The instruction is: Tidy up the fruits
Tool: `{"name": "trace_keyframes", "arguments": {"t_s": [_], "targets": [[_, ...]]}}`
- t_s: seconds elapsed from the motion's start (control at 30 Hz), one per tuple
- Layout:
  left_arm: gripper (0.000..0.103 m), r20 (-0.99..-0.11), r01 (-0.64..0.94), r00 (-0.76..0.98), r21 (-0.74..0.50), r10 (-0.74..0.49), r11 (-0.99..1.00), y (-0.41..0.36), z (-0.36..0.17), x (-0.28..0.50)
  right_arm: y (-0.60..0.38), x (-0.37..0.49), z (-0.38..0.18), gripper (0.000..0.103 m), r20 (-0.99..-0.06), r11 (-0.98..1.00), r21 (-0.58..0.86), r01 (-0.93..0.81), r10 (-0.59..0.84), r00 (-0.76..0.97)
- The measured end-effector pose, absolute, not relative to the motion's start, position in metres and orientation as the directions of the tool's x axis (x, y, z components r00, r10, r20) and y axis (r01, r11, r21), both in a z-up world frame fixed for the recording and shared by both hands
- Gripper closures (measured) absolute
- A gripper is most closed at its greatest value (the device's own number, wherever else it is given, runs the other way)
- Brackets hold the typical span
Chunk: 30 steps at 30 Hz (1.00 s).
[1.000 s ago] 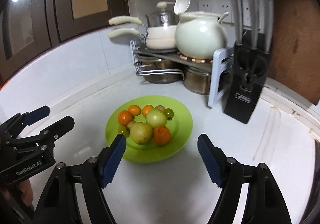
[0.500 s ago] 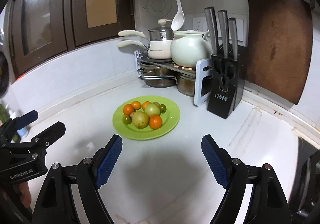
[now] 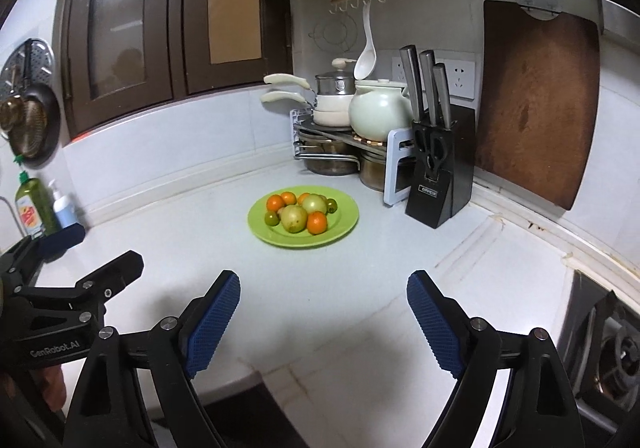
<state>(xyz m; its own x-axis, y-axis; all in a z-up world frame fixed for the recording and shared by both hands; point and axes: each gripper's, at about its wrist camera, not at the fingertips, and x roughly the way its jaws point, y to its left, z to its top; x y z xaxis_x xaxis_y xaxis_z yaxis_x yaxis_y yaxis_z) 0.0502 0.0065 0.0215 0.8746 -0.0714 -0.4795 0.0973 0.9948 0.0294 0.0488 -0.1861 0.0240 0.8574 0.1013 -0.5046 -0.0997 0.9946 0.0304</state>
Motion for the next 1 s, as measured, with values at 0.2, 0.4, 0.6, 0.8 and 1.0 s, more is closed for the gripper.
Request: {"name": "trace_keyframes", "arguments": {"t_s": [0.2,0.4,0.6,0.8,1.0], "targets": [[0.000,-0.459,0.083,0.887,0.054,-0.049,0.995,0.001,0.024,0.023,-0.188,0.023,0.024,0.016,-0.502,0.993,0.039,-0.113,0.117,0.857],[0.000,-0.444,0.071,0.895,0.059,-0.037,0.996,-0.001,0.027,0.004,-0.189,0.005,0.026,0.016,-0.496,0.992,0.036,-0.123,0.125,0.860],[0.000,-0.436,0.064,0.899,0.069,-0.028,0.996,-0.003,0.028,-0.007,-0.190,-0.001,0.027,0.016,-0.489,0.990,0.039,-0.133,0.135,0.862],[0.000,-0.434,0.066,0.901,0.071,-0.028,0.995,-0.003,0.029,-0.014,-0.191,-0.008,0.028,0.016,-0.483,0.990,0.037,-0.136,0.137,0.865],[0.000,-0.430,0.063,0.903,0.078,-0.023,0.995,-0.003,0.029,-0.017,-0.192,-0.011,0.028,0.016,-0.480,0.990,0.039,-0.137,0.138,0.866]]}}
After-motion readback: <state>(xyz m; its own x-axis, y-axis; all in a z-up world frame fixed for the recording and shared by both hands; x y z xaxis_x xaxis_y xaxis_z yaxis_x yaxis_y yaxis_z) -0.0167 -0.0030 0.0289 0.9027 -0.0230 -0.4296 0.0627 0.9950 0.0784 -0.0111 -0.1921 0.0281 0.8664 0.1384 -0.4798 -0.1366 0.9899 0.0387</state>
